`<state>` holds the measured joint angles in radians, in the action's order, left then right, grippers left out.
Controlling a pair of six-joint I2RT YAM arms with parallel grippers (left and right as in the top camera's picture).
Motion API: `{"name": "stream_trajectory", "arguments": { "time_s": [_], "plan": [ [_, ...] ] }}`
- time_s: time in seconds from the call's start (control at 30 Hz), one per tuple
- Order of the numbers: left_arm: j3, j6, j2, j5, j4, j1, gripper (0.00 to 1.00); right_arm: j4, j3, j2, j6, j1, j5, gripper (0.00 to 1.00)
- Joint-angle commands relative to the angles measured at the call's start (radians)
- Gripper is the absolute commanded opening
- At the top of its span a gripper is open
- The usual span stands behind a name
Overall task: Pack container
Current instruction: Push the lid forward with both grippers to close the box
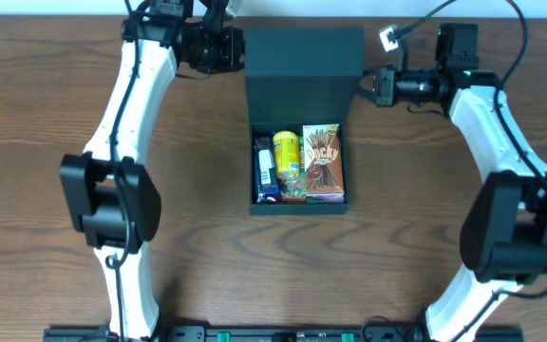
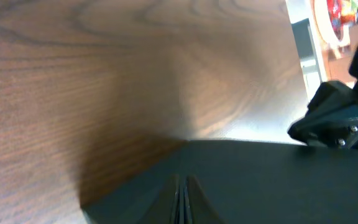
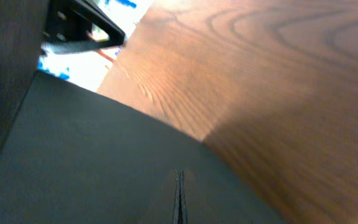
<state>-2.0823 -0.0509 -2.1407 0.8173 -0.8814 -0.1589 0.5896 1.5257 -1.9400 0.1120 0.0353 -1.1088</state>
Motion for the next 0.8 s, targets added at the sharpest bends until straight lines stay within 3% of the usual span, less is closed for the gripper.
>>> {"name": "stream_trajectory", "arguments": {
  "time_s": [0.0,0.17,0.4,0.57,0.77],
  "plan": [
    [-0.023,0.164,0.056,0.011,-0.063,0.0,0.05,0.095,0.007,0.08,0.171,-0.003,0.094,0.01],
    [-0.023,0.278,0.077,0.011,-0.221,0.0,0.05,0.351,0.007,0.151,0.362,-0.004,0.219,0.01],
    [-0.023,0.292,0.077,-0.001,-0.27,-0.003,0.06,0.422,0.007,0.16,0.336,-0.003,0.403,0.01],
    [-0.023,0.253,0.077,-0.17,-0.309,-0.043,0.06,0.424,0.007,0.16,0.258,-0.003,0.531,0.02],
    [-0.023,0.182,0.077,-0.364,-0.341,-0.115,0.06,0.408,0.007,0.163,0.259,-0.003,0.537,0.01]
  ]
}}
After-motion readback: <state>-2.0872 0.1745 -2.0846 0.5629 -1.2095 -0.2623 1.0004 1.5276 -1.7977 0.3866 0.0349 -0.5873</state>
